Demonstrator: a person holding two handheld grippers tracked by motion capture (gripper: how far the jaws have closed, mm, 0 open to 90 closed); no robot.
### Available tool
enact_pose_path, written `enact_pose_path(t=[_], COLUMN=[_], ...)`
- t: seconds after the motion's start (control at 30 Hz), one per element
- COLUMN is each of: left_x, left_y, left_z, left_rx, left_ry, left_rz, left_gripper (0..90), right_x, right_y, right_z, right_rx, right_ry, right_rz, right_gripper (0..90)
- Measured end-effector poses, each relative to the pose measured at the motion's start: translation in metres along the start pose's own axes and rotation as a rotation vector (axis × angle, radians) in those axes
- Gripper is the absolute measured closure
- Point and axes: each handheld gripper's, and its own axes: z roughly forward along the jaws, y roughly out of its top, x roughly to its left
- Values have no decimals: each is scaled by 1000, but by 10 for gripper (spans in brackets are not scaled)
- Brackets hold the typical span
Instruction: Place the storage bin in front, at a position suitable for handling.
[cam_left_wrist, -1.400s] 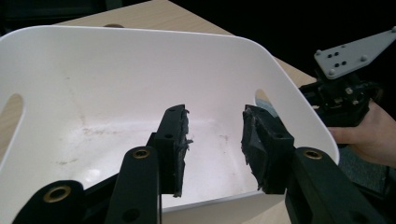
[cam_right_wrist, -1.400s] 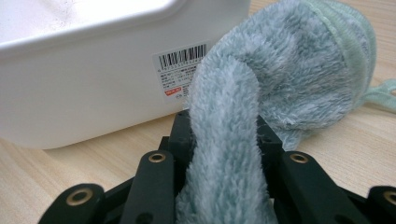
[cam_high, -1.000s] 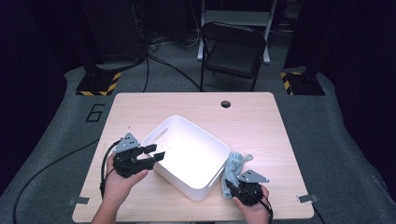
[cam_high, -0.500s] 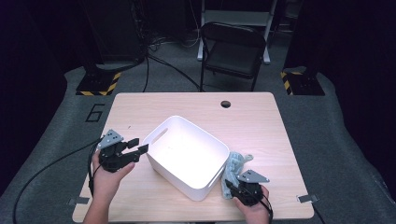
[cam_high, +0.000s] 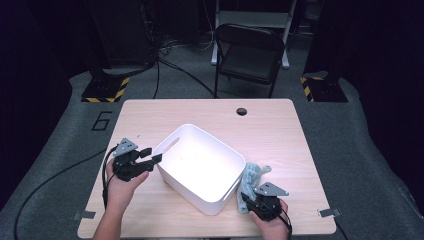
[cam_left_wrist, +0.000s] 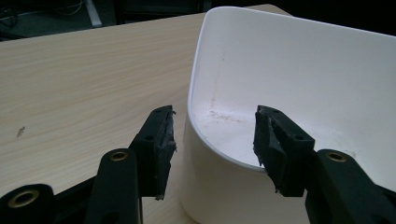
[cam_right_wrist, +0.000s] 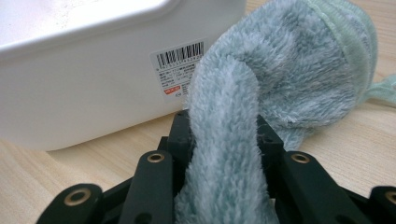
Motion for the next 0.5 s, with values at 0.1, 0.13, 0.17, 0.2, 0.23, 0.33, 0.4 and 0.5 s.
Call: enact_pose_path(t=[0.1,0.13,0.17,0.2,0.23,0.33,0.4,0.5], left_x=[0,-1,-1,-2,-3,-5,-5,-7], left_y=[1,1,1,1,1,0,0,-1], left_z=[5,7,9,10,11,11,10,7], left_rx=[12,11,14,14,17,17,21,26], left_ry=[-8,-9,-15,-20,-20,-11,-12,-16], left_rz=[4,5,8,6,16,24,30,29], left_gripper=[476,476,476,478,486,485,487,507], right_x=[-1,-1,-1,-1,-1,-1,-1,-1], right_y=[0,0,0,0,0,0,0,0], right_z=[0,0,0,-1,-1,-1,-1,-2], right_rx=[-3,-3,-2,-3,-5,-8,-7,-8], right_ry=[0,1,1,0,2,1,3,10], right_rz=[-13,-10,-2,1,4,7,8,10], right_gripper=[666,665,666,665,665,664,663,663])
